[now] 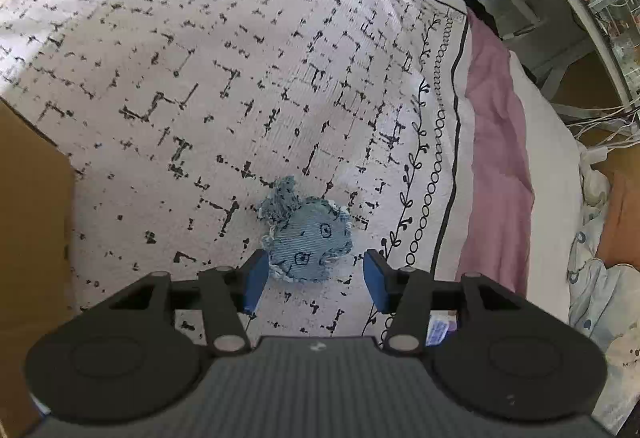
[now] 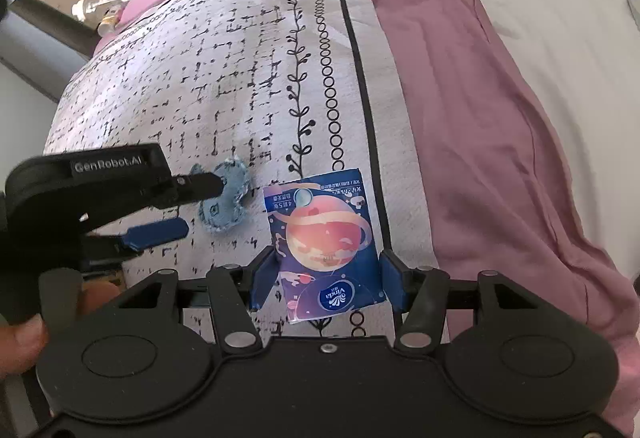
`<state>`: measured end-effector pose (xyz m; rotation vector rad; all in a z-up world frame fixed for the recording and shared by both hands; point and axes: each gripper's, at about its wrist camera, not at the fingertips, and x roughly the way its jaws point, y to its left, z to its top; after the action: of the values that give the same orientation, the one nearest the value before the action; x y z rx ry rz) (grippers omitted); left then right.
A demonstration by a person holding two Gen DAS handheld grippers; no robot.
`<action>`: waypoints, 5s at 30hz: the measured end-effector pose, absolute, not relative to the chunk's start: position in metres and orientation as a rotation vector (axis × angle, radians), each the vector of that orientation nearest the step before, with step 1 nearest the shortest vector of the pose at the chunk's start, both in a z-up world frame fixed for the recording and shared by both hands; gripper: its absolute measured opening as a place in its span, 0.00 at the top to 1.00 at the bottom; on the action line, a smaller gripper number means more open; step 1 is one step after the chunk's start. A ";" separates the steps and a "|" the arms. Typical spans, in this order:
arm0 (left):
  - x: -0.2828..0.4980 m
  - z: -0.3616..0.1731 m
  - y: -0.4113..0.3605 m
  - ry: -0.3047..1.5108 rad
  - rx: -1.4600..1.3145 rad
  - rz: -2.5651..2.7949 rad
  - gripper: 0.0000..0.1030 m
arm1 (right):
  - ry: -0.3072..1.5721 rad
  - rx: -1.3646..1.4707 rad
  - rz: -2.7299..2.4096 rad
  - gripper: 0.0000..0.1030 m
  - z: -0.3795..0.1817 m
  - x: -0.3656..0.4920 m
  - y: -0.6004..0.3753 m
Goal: Organize soft objects
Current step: 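Close the left gripper on the small blue fish plush while the right gripper holds the tissue pack, then carry the fish plush with the left gripper and tissue pack with the right gripper over the box, then open the left gripper over the box while the right gripper releases the tissue pack into it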
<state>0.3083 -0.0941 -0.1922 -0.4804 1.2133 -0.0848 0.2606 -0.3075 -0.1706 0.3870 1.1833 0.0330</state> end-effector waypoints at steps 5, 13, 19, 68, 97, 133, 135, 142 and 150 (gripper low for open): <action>0.315 -0.206 -0.097 1.240 -0.468 -0.062 0.48 | 1.195 0.421 0.006 0.48 -0.180 0.268 -0.314; 0.321 -0.216 -0.104 1.220 -0.441 -0.060 0.46 | 1.217 0.448 -0.006 0.48 -0.192 0.273 -0.316; 0.326 -0.220 -0.111 1.220 -0.390 -0.027 0.62 | 1.222 0.454 -0.015 0.48 -0.196 0.274 -0.317; 0.184 -0.076 0.051 0.899 -0.563 -0.022 0.81 | 1.000 0.356 0.224 0.48 -0.076 0.221 -0.192; 0.156 -0.137 0.110 1.050 -0.752 0.019 0.76 | 1.008 0.199 0.274 0.47 -0.054 0.218 -0.102; 0.126 -0.102 0.152 1.000 -0.672 0.112 0.22 | 1.032 0.112 0.336 0.29 -0.073 0.226 -0.070; 0.125 -0.100 0.149 1.001 -0.661 0.104 0.16 | 1.033 0.106 0.339 0.23 -0.071 0.223 -0.074; 0.123 -0.094 0.134 0.990 -0.608 0.095 0.09 | 1.005 0.095 0.342 0.06 -0.061 0.210 -0.091; 0.118 -0.081 0.120 0.974 -0.562 0.090 0.01 | 0.977 0.115 0.336 0.00 -0.049 0.199 -0.120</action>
<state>0.1176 0.1197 -0.0806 -0.5617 0.9736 0.0897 0.1990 -0.1199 -0.0494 0.1151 0.9774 0.3363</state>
